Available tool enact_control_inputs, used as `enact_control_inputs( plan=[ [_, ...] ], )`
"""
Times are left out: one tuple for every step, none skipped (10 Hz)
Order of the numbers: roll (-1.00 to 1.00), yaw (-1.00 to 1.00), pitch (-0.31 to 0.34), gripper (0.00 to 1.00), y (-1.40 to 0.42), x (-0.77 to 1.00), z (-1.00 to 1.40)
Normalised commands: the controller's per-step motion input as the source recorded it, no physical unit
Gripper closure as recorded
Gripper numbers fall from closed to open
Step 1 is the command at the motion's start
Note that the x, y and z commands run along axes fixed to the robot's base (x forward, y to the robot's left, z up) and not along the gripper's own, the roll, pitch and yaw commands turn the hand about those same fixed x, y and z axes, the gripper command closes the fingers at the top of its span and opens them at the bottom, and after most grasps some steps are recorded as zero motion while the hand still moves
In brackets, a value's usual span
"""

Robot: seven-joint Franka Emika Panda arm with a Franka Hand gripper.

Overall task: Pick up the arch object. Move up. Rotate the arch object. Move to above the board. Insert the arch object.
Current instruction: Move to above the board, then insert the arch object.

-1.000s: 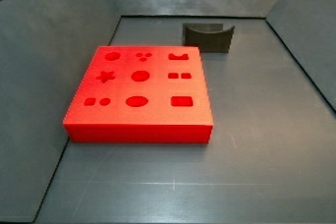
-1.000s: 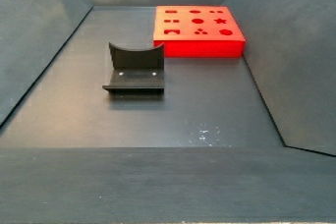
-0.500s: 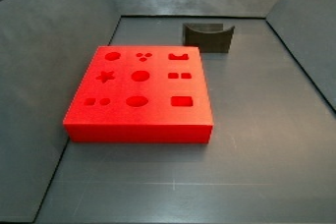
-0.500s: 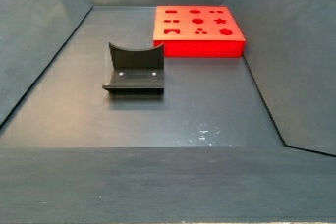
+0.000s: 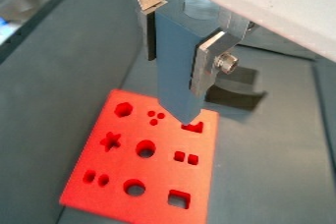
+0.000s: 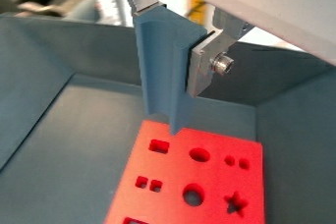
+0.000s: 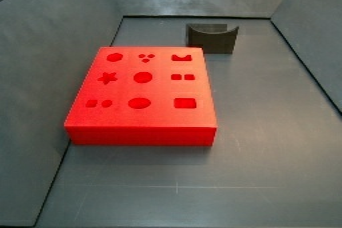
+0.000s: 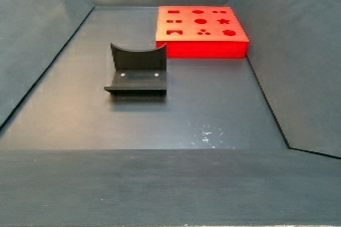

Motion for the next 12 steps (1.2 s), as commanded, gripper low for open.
enact_control_inputs(
  plan=[
    [0.11,1.00,0.225,1.00,-0.05,0.09,0.02],
    [0.13,1.00,0.260,1.00,-0.04,0.10,0.01],
    [0.16,1.00,0.296,1.00,-0.04,0.10,0.02],
    [0.18,1.00,0.319,1.00,-0.04,0.10,0.02],
    [0.19,0.76,0.292,1.00,-0.04,0.10,0.01],
    [0.17,0.45,0.226,1.00,-0.04,0.09,0.01],
    [0.15,0.26,0.174,1.00,-0.04,0.09,0.01],
    [-0.12,0.00,0.000,1.00,0.05,0.00,-0.02],
    [0.00,0.00,-0.046,1.00,0.00,-0.01,-0.01],
    [-0.19,0.00,0.011,1.00,0.20,0.13,-0.15],
    [-0.08,0.00,0.219,1.00,0.40,0.60,-0.41],
    [-0.01,0.00,0.261,1.00,0.47,0.75,-0.50]
  ],
)
